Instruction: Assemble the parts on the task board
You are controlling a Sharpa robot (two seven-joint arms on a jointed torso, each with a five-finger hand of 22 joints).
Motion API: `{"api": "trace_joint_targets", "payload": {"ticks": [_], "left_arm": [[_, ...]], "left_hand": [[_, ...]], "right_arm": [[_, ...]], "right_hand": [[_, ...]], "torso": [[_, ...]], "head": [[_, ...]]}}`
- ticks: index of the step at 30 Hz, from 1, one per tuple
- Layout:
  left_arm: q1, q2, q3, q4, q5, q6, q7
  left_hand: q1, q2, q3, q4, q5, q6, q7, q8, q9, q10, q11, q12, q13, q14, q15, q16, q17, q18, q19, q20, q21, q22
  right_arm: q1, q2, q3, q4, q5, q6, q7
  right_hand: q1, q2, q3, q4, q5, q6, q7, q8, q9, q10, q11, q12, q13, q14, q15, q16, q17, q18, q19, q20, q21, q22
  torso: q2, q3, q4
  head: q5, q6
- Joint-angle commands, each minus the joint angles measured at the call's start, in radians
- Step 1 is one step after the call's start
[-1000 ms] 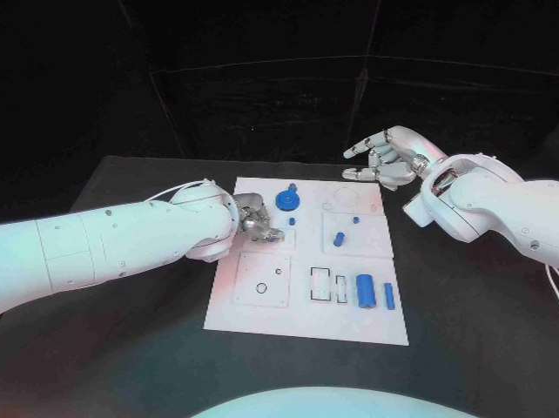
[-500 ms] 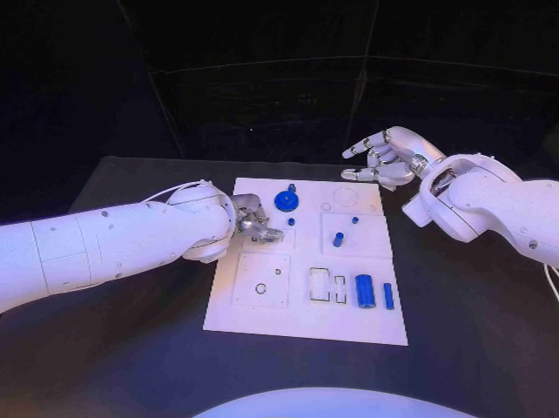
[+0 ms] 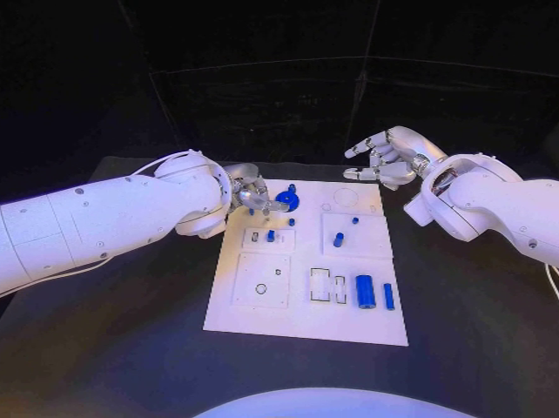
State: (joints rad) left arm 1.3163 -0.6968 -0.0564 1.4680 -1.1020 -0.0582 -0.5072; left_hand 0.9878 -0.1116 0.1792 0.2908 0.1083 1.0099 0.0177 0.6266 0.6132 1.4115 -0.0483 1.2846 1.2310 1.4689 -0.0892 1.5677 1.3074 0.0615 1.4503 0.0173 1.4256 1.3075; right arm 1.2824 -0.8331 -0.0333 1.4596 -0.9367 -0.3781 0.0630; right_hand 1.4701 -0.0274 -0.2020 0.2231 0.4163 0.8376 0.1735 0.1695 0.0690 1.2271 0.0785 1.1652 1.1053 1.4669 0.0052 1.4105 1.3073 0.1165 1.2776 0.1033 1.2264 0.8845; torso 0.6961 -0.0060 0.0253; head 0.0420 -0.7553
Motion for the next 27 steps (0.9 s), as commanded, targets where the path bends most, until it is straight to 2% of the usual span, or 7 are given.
{"api": "trace_joint_targets", "payload": {"ticks": [1, 5, 11, 16, 19, 22, 27], "left_arm": [[0.017, -0.005, 0.007, -0.003, 0.003, 0.070, -0.012], [0.040, 0.005, 0.011, -0.051, 0.003, 0.166, -0.018], [0.064, 0.058, 0.012, -0.191, 0.003, 0.270, -0.020], [0.070, 0.102, 0.010, -0.293, 0.003, 0.320, -0.018], [0.070, 0.129, 0.007, -0.350, 0.002, 0.341, -0.018], [0.067, 0.155, -0.001, -0.402, -0.001, 0.361, -0.018], [0.063, 0.179, -0.007, -0.445, -0.008, 0.375, -0.019]], "left_hand": [[-0.004, 0.010, -0.017, 0.001, -0.008, -0.005, 0.002, -0.007, 0.001, -0.007, 0.003, -0.011, -0.006, 0.102, -0.006, 0.003, 0.263, -0.006, -0.003, 0.000, -0.010, 0.030], [0.019, 0.024, -0.041, -0.003, -0.010, -0.019, 0.007, -0.013, 0.000, -0.025, 0.008, -0.034, -0.030, 0.102, -0.003, 0.003, 0.263, -0.001, -0.016, 0.003, -0.027, 0.007], [0.063, 0.045, -0.086, -0.002, -0.009, -0.067, 0.030, -0.052, -0.018, -0.092, 0.027, -0.127, -0.128, 0.102, 0.011, 0.003, 0.263, 0.010, -0.047, 0.014, -0.069, -0.045], [0.077, 0.055, -0.103, -0.003, -0.007, -0.072, 0.035, -0.064, -0.026, -0.112, 0.032, -0.154, -0.158, 0.102, 0.015, 0.003, 0.263, 0.012, -0.051, 0.019, -0.076, -0.051], [0.080, 0.057, -0.108, -0.002, -0.007, -0.072, 0.037, -0.067, -0.028, -0.116, 0.033, -0.158, -0.163, 0.102, 0.016, 0.003, 0.263, 0.012, -0.050, 0.020, -0.075, -0.049], [0.080, 0.058, -0.110, -0.002, -0.008, -0.073, 0.037, -0.068, -0.029, -0.117, 0.034, -0.159, -0.164, 0.102, 0.017, 0.003, 0.263, 0.012, -0.049, 0.020, -0.075, -0.048], [0.082, 0.061, -0.112, -0.002, -0.007, -0.072, 0.038, -0.069, -0.029, -0.119, 0.034, -0.162, -0.167, 0.102, 0.017, 0.003, 0.263, 0.012, -0.051, 0.021, -0.077, -0.051]], "right_arm": [[0.002, 0.002, 0.000, -0.003, 0.007, 0.001, 0.008], [0.002, 0.004, 0.000, -0.005, 0.007, 0.002, 0.008], [0.002, 0.005, 0.000, -0.006, 0.007, 0.004, 0.006], [0.002, 0.008, 0.000, -0.005, 0.008, 0.005, 0.006], [0.002, 0.009, 0.000, -0.004, 0.007, 0.006, 0.006], [0.002, 0.011, 0.000, -0.004, 0.007, 0.006, 0.006], [0.001, 0.013, 0.000, -0.005, 0.007, 0.007, 0.007]], "right_hand": [[0.000, 0.005, -0.004, 0.001, 0.000, -0.004, -0.003, 0.004, 0.000, -0.007, 0.003, -0.006, -0.001, 0.039, -0.005, -0.007, 0.003, 0.010, -0.008, 0.001, -0.006, -0.001], [0.000, 0.005, -0.004, 0.001, 0.000, -0.004, -0.003, 0.004, 0.000, -0.007, 0.003, -0.006, -0.001, 0.039, -0.005, -0.007, 0.003, 0.010, -0.008, 0.001, -0.006, -0.001], [0.000, 0.005, -0.004, 0.001, 0.000, -0.004, -0.003, 0.004, 0.000, -0.007, 0.003, -0.006, -0.001, 0.039, -0.005, -0.007, 0.003, 0.010, -0.008, 0.001, -0.006, -0.001], [0.000, 0.005, -0.004, 0.001, 0.000, -0.004, -0.003, 0.004, 0.000, -0.007, 0.003, -0.006, -0.001, 0.039, -0.005, -0.007, 0.003, 0.010, -0.008, 0.001, -0.006, -0.001], [0.000, 0.005, -0.004, 0.001, 0.000, -0.005, -0.003, 0.004, 0.000, -0.007, 0.003, -0.006, -0.001, 0.039, -0.005, -0.007, 0.003, 0.010, -0.008, 0.001, -0.006, -0.002], [0.000, 0.005, -0.005, 0.001, -0.002, -0.005, -0.003, 0.004, 0.000, -0.007, 0.003, -0.005, 0.000, 0.039, -0.005, -0.007, 0.003, 0.010, -0.008, 0.001, -0.007, -0.002], [0.000, 0.006, -0.005, 0.001, -0.002, -0.006, -0.003, 0.004, 0.000, -0.007, 0.003, -0.005, -0.001, 0.039, -0.005, -0.007, 0.003, 0.010, -0.008, 0.001, -0.006, -0.001]], "torso": [[0.000, 0.0013, -0.0014], [0.001, 0.0009, 0.0002], [0.001, 0.0011, -0.0006], [0.003, 0.0013, -0.0045], [0.003, -0.0004, -0.0042], [0.003, -0.0004, -0.0029], [0.002, -0.0001, -0.0035]], "head": [[0.001, 0.002], [-0.001, 0.004], [0.005, 0.009], [0.008, 0.012], [0.009, 0.012], [0.009, 0.011], [0.012, 0.009]]}}
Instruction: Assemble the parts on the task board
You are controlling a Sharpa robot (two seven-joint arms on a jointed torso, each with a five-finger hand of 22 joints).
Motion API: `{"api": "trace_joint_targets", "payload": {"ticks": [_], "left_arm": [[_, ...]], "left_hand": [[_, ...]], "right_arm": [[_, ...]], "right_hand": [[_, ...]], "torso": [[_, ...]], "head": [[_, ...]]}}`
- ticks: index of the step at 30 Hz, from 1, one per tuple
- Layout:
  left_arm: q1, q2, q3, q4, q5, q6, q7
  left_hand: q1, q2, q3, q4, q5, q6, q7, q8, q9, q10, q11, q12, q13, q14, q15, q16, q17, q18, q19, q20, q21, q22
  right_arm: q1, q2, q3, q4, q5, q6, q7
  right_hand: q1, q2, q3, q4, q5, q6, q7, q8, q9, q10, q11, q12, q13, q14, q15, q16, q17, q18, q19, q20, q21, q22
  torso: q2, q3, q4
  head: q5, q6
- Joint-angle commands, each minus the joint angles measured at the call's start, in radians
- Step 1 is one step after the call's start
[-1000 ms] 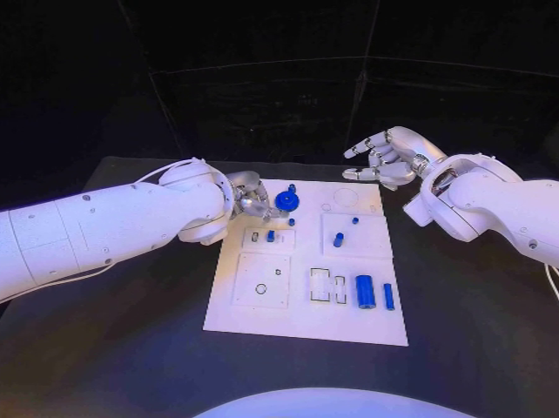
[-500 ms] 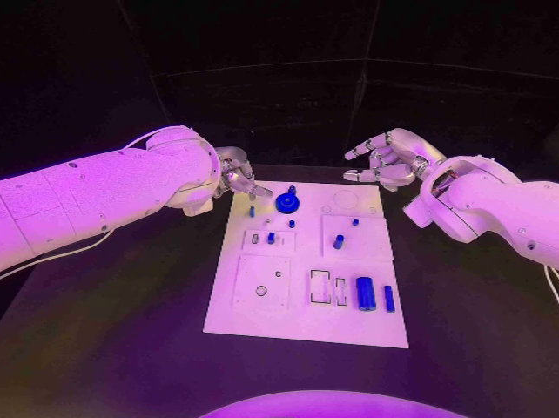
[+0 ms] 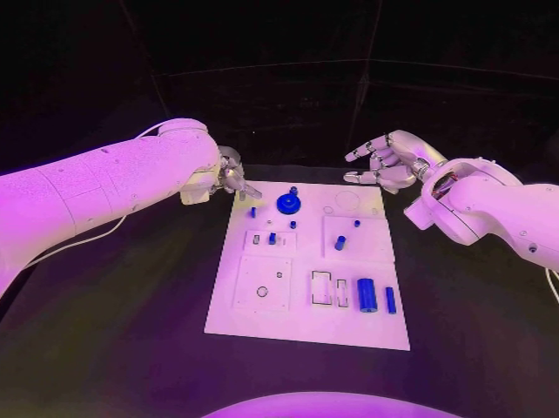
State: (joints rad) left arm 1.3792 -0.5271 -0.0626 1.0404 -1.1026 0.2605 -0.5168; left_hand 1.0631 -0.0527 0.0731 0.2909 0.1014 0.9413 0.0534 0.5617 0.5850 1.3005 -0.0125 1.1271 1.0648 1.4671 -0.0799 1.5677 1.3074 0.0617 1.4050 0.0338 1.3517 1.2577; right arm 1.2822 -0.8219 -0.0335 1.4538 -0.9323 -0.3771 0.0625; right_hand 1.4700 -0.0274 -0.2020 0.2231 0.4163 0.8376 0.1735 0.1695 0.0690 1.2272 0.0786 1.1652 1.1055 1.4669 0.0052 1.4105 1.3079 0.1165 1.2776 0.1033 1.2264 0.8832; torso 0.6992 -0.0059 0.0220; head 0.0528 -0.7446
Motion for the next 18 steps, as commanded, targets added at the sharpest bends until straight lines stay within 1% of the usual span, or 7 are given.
{"api": "trace_joint_targets", "payload": {"ticks": [1, 5, 7, 9, 14, 18], "left_arm": [[0.000, 0.015, -0.001, -0.027, -0.008, 0.059, -0.009], [-0.002, 0.033, -0.002, -0.057, -0.011, 0.069, -0.009], [-0.005, 0.042, -0.003, -0.071, -0.011, 0.074, -0.009], [-0.008, 0.050, -0.003, -0.081, -0.011, 0.076, -0.008], [-0.016, 0.064, -0.003, -0.093, -0.012, 0.083, -0.005], [-0.022, 0.073, -0.003, -0.100, -0.012, 0.089, -0.004]], "left_hand": [[0.006, 0.002, -0.006, -0.002, 0.000, -0.004, 0.002, -0.004, -0.001, -0.008, -0.002, -0.005, -0.001, 0.104, 0.008, 0.003, 0.263, 0.012, -0.005, 0.004, -0.003, -0.001], [0.006, 0.003, -0.009, -0.001, 0.000, -0.004, 0.002, -0.005, -0.002, -0.009, -0.001, -0.006, -0.002, 0.104, 0.008, 0.003, 0.263, 0.012, -0.006, 0.005, -0.004, -0.002], [0.006, 0.004, -0.012, -0.001, -0.001, -0.004, 0.003, -0.006, -0.003, -0.010, -0.001, -0.007, -0.003, 0.104, 0.009, 0.003, 0.263, 0.013, -0.007, 0.005, -0.005, -0.003], [0.006, 0.005, -0.014, -0.001, -0.001, -0.004, 0.003, -0.007, -0.003, -0.010, 0.000, -0.006, -0.003, 0.104, 0.009, 0.003, 0.263, 0.013, -0.006, 0.006, -0.005, -0.003], [0.004, 0.006, -0.017, 0.000, -0.002, -0.004, 0.004, -0.008, -0.004, -0.010, 0.000, -0.006, -0.002, 0.104, 0.010, 0.003, 0.263, 0.012, -0.006, 0.006, -0.005, -0.002], [0.004, 0.006, -0.017, 0.000, -0.002, -0.004, 0.004, -0.008, -0.004, -0.010, 0.000, -0.006, -0.002, 0.104, 0.010, 0.003, 0.263, 0.012, -0.006, 0.006, -0.005, -0.002]], "right_arm": [[0.002, 0.002, 0.001, 0.001, 0.003, 0.006, 0.007], [0.002, 0.003, 0.001, 0.000, 0.003, 0.006, 0.008], [0.002, 0.004, 0.001, -0.001, 0.003, 0.007, 0.008], [0.002, 0.005, 0.001, -0.001, 0.003, 0.007, 0.008], [0.001, 0.008, 0.001, -0.002, 0.003, 0.008, 0.008], [0.001, 0.009, 0.001, -0.003, 0.003, 0.008, 0.008]], "right_hand": [[0.000, 0.006, -0.005, 0.001, -0.002, -0.006, -0.003, 0.004, 0.000, -0.007, 0.003, -0.005, -0.001, 0.039, -0.005, -0.007, 0.003, 0.010, -0.008, 0.001, -0.006, 0.000], [0.001, 0.006, -0.005, 0.000, -0.001, -0.006, -0.003, 0.005, 0.000, -0.007, 0.003, -0.005, -0.001, 0.039, -0.005, -0.006, 0.003, 0.010, -0.008, 0.001, -0.007, -0.001], [0.001, 0.006, -0.005, 0.000, -0.001, -0.006, -0.003, 0.005, 0.000, -0.007, 0.003, -0.005, -0.001, 0.039, -0.005, -0.006, 0.003, 0.010, -0.008, 0.001, -0.007, -0.001], [0.001, 0.006, -0.005, 0.000, -0.001, -0.006, -0.003, 0.005, 0.000, -0.007, 0.003, -0.005, -0.001, 0.039, -0.005, -0.006, 0.003, 0.010, -0.008, 0.001, -0.007, -0.001], [0.001, 0.006, -0.005, 0.000, -0.001, -0.006, -0.003, 0.005, 0.000, -0.007, 0.003, -0.005, -0.001, 0.039, -0.005, -0.006, 0.003, 0.010, -0.008, 0.001, -0.007, -0.001], [0.001, 0.006, -0.005, 0.000, -0.001, -0.006, -0.003, 0.005, 0.000, -0.007, 0.003, -0.005, -0.001, 0.039, -0.005, -0.006, 0.003, 0.010, -0.008, 0.001, -0.007, -0.001]], "torso": [[-0.001, 0.0001, -0.0002], [-0.001, 0.0005, -0.0010], [-0.001, 0.0005, 0.0001], [-0.001, 0.0004, -0.0001], [-0.002, 0.0001, 0.0005], [-0.002, 0.0009, -0.0002]], "head": [[0.001, -0.001], [0.001, -0.002], [0.000, -0.003], [0.000, -0.003], [0.000, -0.003], [0.001, -0.003]]}}
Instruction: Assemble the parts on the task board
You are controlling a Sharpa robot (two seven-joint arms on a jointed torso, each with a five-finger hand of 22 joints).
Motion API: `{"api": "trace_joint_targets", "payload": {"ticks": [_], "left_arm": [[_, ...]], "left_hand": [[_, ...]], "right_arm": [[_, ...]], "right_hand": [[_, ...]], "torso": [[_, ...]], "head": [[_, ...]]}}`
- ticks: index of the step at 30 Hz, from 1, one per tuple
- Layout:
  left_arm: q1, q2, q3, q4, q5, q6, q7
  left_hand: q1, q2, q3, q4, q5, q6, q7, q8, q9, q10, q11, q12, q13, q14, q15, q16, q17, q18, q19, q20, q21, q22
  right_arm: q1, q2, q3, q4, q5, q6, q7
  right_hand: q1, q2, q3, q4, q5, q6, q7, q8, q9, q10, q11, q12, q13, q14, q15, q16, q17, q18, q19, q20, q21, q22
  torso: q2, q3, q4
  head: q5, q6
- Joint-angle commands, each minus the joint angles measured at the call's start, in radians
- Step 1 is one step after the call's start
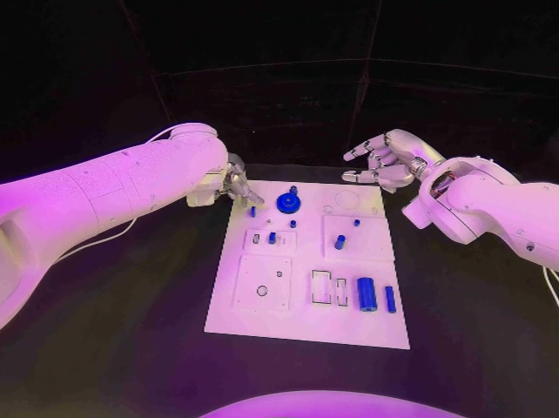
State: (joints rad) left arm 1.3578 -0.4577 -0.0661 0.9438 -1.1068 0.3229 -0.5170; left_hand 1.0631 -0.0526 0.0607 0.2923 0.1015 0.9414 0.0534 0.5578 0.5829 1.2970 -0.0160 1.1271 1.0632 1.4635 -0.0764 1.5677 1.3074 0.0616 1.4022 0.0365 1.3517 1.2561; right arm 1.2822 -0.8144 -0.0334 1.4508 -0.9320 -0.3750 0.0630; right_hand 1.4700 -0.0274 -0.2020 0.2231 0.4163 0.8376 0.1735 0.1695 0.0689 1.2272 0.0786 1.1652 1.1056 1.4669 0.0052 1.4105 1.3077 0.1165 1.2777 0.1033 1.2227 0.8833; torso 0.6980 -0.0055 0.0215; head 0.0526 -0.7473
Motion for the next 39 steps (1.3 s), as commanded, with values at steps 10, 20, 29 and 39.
{"api": "trace_joint_targets", "payload": {"ticks": [10, 20, 29, 39], "left_arm": [[-0.009, 0.015, 0.001, -0.012, -0.007, 0.036, -0.002], [-0.010, 0.022, 0.001, -0.018, -0.007, 0.039, -0.002], [-0.011, 0.026, 0.001, -0.023, -0.007, 0.038, -0.003], [-0.014, 0.030, 0.000, -0.023, -0.007, 0.039, -0.004]], "left_hand": [[0.013, 0.015, -0.011, -0.004, 0.000, -0.002, 0.004, -0.006, -0.004, -0.006, 0.004, -0.005, -0.001, 0.107, 0.007, 0.003, 0.263, 0.012, -0.002, 0.005, -0.004, 0.001], [0.041, 0.024, -0.021, -0.009, 0.000, 0.002, 0.004, -0.009, -0.006, -0.006, 0.004, -0.005, -0.003, 0.107, 0.008, 0.003, 0.263, 0.013, -0.002, 0.006, -0.006, 0.002], [0.084, 0.041, -0.028, -0.015, 0.001, 0.005, 0.004, -0.012, -0.010, -0.007, 0.004, -0.004, -0.005, 0.107, 0.008, 0.003, 0.263, 0.013, -0.002, 0.007, -0.007, 0.003], [0.126, 0.050, -0.034, -0.026, 0.002, 0.007, 0.004, -0.015, -0.012, -0.007, 0.005, -0.004, -0.008, 0.107, 0.008, 0.003, 0.263, 0.013, -0.002, 0.007, -0.008, 0.003]], "right_arm": [[0.001, 0.004, 0.001, -0.002, 0.003, 0.007, 0.008], [0.001, 0.007, 0.001, -0.004, 0.003, 0.008, 0.009], [0.001, 0.008, 0.001, -0.004, 0.003, 0.008, 0.009], [0.001, 0.009, 0.001, -0.004, 0.003, 0.009, 0.010]], "right_hand": [[0.003, 0.008, -0.004, 0.000, 0.001, -0.007, -0.003, 0.005, 0.000, -0.007, 0.002, -0.004, -0.001, 0.039, -0.005, -0.006, 0.004, 0.010, -0.008, 0.001, -0.004, -0.001], [0.003, 0.008, -0.004, 0.000, 0.001, -0.007, -0.003, 0.005, 0.000, -0.007, 0.002, -0.004, -0.001, 0.039, -0.005, -0.006, 0.004, 0.010, -0.008, 0.001, -0.004, -0.001], [0.004, 0.009, -0.004, 0.000, 0.002, -0.007, -0.003, 0.005, 0.000, -0.007, 0.002, -0.005, -0.001, 0.039, -0.005, -0.007, 0.004, 0.010, -0.007, 0.001, -0.003, 0.000], [0.005, 0.010, -0.003, 0.000, 0.003, -0.007, -0.003, 0.005, 0.000, -0.006, 0.002, -0.004, 0.000, 0.039, -0.005, -0.007, 0.004, 0.010, -0.007, 0.001, -0.004, 0.000]], "torso": [[-0.001, 0.0004, 0.0017], [-0.001, 0.0004, 0.0009], [-0.001, 0.0004, 0.0016], [-0.001, 0.0004, 0.0013]], "head": [[0.000, 0.001], [-0.001, 0.000], [-0.002, -0.002], [-0.004, -0.003]]}}
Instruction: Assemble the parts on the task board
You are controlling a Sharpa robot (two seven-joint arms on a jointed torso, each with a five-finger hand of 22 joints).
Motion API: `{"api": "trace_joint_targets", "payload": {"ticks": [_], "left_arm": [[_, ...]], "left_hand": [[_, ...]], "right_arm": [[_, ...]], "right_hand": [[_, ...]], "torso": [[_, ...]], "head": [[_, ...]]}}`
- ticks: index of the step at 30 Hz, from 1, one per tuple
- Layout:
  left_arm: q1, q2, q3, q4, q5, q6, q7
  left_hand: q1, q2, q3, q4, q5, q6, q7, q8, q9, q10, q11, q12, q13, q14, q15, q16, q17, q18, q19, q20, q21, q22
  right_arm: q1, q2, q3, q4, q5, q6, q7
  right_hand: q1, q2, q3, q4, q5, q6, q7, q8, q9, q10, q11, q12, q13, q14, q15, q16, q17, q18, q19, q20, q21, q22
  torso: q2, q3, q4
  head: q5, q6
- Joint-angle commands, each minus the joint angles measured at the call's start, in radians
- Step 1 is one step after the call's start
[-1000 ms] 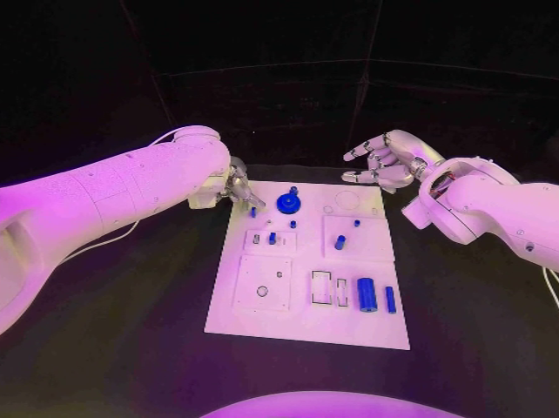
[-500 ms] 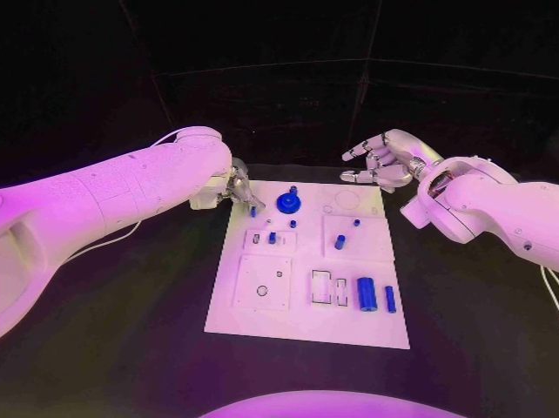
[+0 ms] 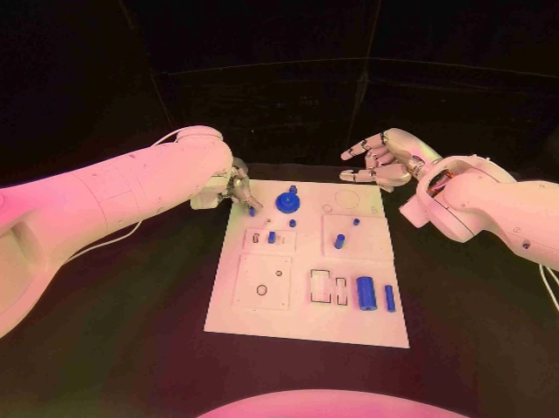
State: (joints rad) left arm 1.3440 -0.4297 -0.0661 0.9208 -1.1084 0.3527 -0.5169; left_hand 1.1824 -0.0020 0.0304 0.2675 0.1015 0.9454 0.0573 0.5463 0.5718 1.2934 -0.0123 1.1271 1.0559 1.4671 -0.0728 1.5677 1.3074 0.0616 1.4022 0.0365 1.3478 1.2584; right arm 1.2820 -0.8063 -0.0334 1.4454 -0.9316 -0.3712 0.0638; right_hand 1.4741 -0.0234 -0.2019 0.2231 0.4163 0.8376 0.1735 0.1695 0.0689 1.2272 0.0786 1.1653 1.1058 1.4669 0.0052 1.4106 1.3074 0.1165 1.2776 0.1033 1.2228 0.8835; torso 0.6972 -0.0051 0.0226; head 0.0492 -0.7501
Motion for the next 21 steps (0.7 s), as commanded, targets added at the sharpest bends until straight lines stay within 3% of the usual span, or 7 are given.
{"api": "trace_joint_targets", "payload": {"ticks": [1, 8, 12, 18, 21], "left_arm": [[0.000, 0.002, 0.000, 0.000, -0.006, 0.009, -0.004], [-0.002, 0.002, 0.000, 0.000, -0.006, 0.002, -0.004], [-0.003, 0.002, 0.000, 0.000, -0.006, -0.002, -0.002], [-0.003, 0.000, 0.000, 0.003, -0.006, -0.026, 0.018], [-0.004, -0.004, 0.000, 0.009, 0.002, -0.050, 0.029]], "left_hand": [[0.007, -0.001, -0.004, -0.001, 0.002, 0.003, 0.000, -0.004, -0.001, -0.004, 0.001, -0.004, -0.001, 0.104, 0.005, 0.003, 0.263, 0.013, -0.002, 0.007, -0.004, 0.001], [0.018, 0.003, -0.005, -0.004, 0.002, 0.004, 0.000, -0.004, -0.001, -0.003, 0.001, -0.003, -0.001, 0.104, 0.005, 0.003, 0.263, 0.013, -0.002, 0.008, -0.005, 0.002], [0.052, 0.021, 0.005, -0.016, 0.004, 0.006, -0.003, -0.004, -0.002, -0.003, -0.002, -0.002, -0.002, 0.104, 0.004, 0.003, 0.263, 0.013, -0.001, 0.007, -0.004, 0.004], [0.179, 0.075, 0.084, -0.089, 0.008, 0.004, -0.013, -0.006, -0.004, 0.001, -0.011, -0.001, -0.002, 0.104, -0.004, 0.003, 0.263, 0.012, 0.002, 0.000, -0.003, 0.009], [0.222, 0.085, 0.130, -0.122, 0.010, -0.003, -0.013, -0.008, -0.003, 0.002, -0.012, -0.004, -0.004, 0.104, -0.005, 0.003, 0.263, 0.012, 0.003, -0.001, -0.003, 0.011]], "right_arm": [[0.002, 0.001, 0.001, 0.001, 0.002, 0.005, 0.009], [0.002, 0.003, 0.001, 0.001, 0.002, 0.006, 0.009], [0.002, 0.003, 0.001, 0.000, 0.002, 0.006, 0.009], [0.002, 0.004, 0.001, -0.001, 0.002, 0.006, 0.010], [0.002, 0.004, 0.001, -0.002, 0.002, 0.006, 0.010]], "right_hand": [[0.001, 0.006, -0.003, 0.000, 0.003, -0.007, -0.003, 0.005, 0.000, -0.006, 0.002, -0.004, 0.000, 0.039, -0.005, -0.007, 0.004, 0.010, -0.007, 0.001, -0.004, -0.001], [0.001, 0.006, -0.003, 0.000, 0.003, -0.007, -0.003, 0.005, 0.000, -0.006, 0.002, -0.004, 0.000, 0.039, -0.005, -0.007, 0.004, 0.010, -0.007, 0.001, -0.004, -0.001], [0.001, 0.006, -0.003, 0.000, 0.003, -0.007, -0.003, 0.005, 0.000, -0.006, 0.002, -0.004, 0.000, 0.039, -0.005, -0.007, 0.004, 0.010, -0.007, 0.001, -0.004, -0.001], [0.001, 0.006, -0.003, 0.000, 0.003, -0.007, -0.003, 0.005, 0.000, -0.006, 0.002, -0.004, 0.000, 0.039, -0.005, -0.007, 0.004, 0.010, -0.007, 0.001, -0.004, -0.001], [0.001, 0.006, -0.003, 0.000, 0.003, -0.007, -0.003, 0.005, 0.000, -0.006, 0.002, -0.004, 0.000, 0.039, -0.005, -0.007, 0.004, 0.010, -0.007, 0.001, -0.004, -0.001]], "torso": [[0.001, -0.0001, 0.0006], [0.000, -0.0005, 0.0008], [0.000, -0.0006, 0.0006], [0.000, -0.0004, 0.0009], [0.000, -0.0004, 0.0007]], "head": [[-0.001, -0.001], [-0.001, -0.001], [-0.001, -0.003], [-0.002, -0.004], [-0.003, -0.004]]}}
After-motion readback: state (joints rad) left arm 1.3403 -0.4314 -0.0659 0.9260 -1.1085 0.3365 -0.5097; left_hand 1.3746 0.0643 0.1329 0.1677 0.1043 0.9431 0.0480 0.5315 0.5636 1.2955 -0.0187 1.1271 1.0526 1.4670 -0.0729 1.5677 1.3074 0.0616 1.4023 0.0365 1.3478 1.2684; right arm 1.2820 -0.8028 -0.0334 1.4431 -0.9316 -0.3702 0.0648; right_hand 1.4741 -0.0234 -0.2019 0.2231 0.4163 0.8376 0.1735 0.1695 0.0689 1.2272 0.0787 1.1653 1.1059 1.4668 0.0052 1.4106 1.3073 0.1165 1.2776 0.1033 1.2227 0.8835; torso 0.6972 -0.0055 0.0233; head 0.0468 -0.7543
